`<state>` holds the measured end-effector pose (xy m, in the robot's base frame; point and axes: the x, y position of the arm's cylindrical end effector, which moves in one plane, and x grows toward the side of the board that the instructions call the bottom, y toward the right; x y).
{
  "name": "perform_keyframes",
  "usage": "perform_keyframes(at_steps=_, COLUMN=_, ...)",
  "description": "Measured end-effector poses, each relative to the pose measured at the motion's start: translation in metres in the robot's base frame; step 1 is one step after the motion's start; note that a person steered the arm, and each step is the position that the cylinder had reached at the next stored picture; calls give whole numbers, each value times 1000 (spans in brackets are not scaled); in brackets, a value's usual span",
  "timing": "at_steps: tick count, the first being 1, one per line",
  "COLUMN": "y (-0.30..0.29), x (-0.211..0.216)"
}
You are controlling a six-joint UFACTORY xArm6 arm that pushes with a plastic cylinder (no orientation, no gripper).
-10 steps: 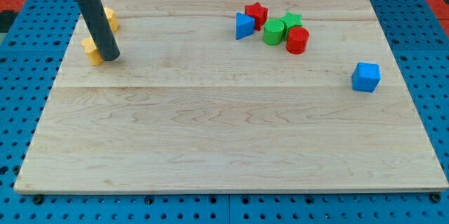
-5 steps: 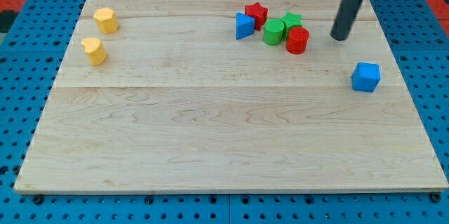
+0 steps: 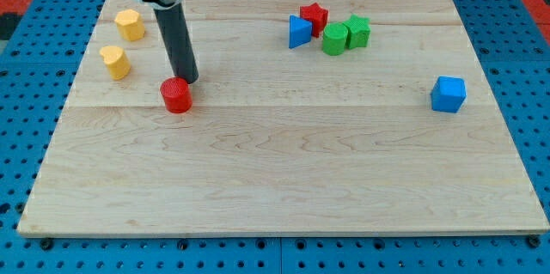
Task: Push red circle to center left
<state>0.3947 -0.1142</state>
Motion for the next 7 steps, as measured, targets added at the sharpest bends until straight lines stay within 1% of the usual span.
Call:
perform_keyframes(at_steps=1, y=33, x=15)
perform_keyframes(at_steps=2, y=-18, x=29)
perform_keyframes(at_steps=3, y=-68, x=26)
perform_keyframes(at_steps=4, y=-29, x=38)
perform_keyframes(at_steps=5, y=-17, x=53)
perform_keyframes(at_steps=6, y=-80, x=38)
perform_keyframes(at_steps=7, y=-94, x=38)
